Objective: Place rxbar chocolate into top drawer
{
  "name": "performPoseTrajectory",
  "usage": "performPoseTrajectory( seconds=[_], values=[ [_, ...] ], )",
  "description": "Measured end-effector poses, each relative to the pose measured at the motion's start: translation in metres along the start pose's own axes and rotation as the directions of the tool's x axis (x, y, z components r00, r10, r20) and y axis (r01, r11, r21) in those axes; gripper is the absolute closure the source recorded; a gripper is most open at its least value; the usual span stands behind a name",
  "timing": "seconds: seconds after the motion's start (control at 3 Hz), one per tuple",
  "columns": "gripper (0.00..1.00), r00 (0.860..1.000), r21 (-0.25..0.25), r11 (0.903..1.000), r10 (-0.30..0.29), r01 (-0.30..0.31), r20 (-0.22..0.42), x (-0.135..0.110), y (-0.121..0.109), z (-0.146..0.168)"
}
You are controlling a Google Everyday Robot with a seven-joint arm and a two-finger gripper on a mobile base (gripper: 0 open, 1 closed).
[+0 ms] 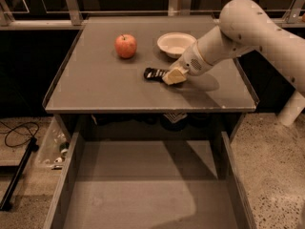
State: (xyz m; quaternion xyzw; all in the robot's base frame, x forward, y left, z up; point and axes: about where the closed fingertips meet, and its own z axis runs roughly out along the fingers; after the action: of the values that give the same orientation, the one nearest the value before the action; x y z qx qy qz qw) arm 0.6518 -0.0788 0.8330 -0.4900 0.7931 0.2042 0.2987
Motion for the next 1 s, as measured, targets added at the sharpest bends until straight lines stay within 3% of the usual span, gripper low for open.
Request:
performPoseTrajectory(
  seconds=[0.33,0.67,1.0],
  values=[
    [1.00,0.998,-0.003,0.9997,-0.025,0.025,0.050,-0.001,0.021,-0.024],
    [1.00,0.994,0.027,0.9989,-0.040,0.038,0.102,0.005,0.038,-0.061],
    [1.00,0.988,0.089,0.9951,-0.055,0.042,0.143,0.019,0.055,-0.105]
  ],
)
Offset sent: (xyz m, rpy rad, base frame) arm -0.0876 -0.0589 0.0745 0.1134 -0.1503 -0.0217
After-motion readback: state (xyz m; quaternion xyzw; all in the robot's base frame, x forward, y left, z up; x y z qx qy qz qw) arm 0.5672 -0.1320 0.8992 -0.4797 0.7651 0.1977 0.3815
